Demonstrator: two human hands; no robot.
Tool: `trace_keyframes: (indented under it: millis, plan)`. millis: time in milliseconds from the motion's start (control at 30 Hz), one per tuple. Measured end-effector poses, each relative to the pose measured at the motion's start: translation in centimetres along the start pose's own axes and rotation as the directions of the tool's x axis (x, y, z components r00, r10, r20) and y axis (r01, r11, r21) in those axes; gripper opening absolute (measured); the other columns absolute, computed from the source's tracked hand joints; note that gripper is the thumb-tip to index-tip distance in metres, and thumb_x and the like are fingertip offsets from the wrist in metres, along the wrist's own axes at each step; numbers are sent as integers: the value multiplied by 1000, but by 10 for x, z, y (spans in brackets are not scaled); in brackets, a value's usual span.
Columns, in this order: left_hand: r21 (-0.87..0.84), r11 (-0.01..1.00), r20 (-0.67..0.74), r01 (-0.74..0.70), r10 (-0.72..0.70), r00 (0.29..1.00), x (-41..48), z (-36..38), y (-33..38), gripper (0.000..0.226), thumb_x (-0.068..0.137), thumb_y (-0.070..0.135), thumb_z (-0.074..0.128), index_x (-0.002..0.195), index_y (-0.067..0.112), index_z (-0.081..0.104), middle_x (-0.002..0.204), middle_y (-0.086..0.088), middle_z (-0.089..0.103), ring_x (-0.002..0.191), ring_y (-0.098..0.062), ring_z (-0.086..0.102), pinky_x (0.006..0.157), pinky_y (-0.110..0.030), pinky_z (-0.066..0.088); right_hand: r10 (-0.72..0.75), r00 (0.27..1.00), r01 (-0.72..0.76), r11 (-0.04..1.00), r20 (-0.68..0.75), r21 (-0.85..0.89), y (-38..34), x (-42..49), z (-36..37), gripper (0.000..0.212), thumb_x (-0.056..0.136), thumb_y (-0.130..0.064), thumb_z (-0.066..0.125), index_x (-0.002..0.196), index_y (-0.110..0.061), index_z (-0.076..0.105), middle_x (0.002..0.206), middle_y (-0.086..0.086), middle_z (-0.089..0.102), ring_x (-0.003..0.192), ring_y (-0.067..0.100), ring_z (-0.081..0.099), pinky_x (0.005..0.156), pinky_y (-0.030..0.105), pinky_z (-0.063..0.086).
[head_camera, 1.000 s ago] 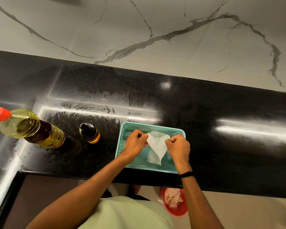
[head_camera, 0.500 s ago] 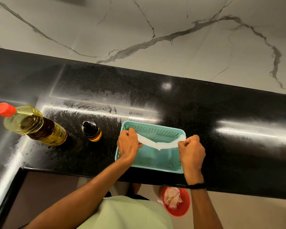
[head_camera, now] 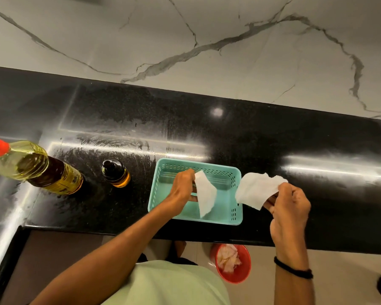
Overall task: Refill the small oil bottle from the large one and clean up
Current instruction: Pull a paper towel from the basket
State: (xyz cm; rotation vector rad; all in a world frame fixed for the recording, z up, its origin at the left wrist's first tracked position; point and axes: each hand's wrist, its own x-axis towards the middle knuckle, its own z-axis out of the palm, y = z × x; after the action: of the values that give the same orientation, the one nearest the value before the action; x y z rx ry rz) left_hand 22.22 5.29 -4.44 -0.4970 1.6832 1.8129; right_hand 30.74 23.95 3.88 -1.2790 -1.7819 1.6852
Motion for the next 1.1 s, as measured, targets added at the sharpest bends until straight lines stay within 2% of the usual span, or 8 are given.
trace_keyframes:
  millis: [200,300,533,633,733,933,1033,1100]
  plan:
    - [-1,969,363,247,-230,903,14,17,-2,24,87,23,25,89,11,46,94,-9,65,82,-28,62,62,-38,57,32,998,-36,997,63,69,-4,-9,2,9,96,-22,52,93,-22,61,101,10,70,90,24,71,60,35,58]
    - [133,955,298,266,-295,908,25,21,-3,29,87,23,32,87,7,56,92,-12,65,74,-27,63,63,-38,59,33,997,-37,998,74,55,-1,-11,1,9,95,-24,53,96,-21,61,103,11,70,95,27,70,63,39,60]
    - [643,763,23,-66,67,997,48,22,-14,48,91,55,52,78,10,58,70,-5,63,70,-27,67,73,-41,59,46,998,-47,999,41,6,5,-8,-4,9,92,-29,54,87,-28,62,103,9,69,98,29,68,76,54,60]
    - [797,584,102,-152,118,988,45,26,-18,17,83,27,67,91,12,61,82,0,63,84,-25,63,70,-30,48,49,998,-49,999,47,-13,7,-9,-5,9,89,-32,54,88,-28,62,104,9,69,100,29,67,76,56,59]
    - [770,614,125,-174,122,985,43,30,-22,26,76,10,60,102,10,63,91,-5,67,89,-25,63,67,-29,48,48,997,-47,999,66,-20,6,-9,-4,9,91,-31,54,89,-29,62,104,9,68,99,29,67,74,55,60]
    - [481,875,175,-57,-32,984,40,38,-20,25,76,-9,42,71,11,57,70,-10,57,68,-22,53,63,-30,44,52,997,-51,998,56,-24,6,-7,-9,8,92,-28,53,90,-27,61,103,10,68,96,29,68,72,55,60]
    - [564,815,179,-132,35,983,43,35,-23,24,79,-6,45,89,9,61,82,-10,63,76,-25,58,66,-33,45,51,997,-50,998,60,-24,5,-7,-10,8,91,-28,54,89,-27,62,101,10,68,96,30,68,74,57,59]
    - [737,634,157,-235,177,971,40,35,-24,37,78,-1,49,110,12,60,99,-10,67,92,-30,61,71,-35,48,54,996,-52,998,67,-27,4,-7,-9,8,91,-28,54,90,-26,61,102,9,68,96,29,68,74,57,59]
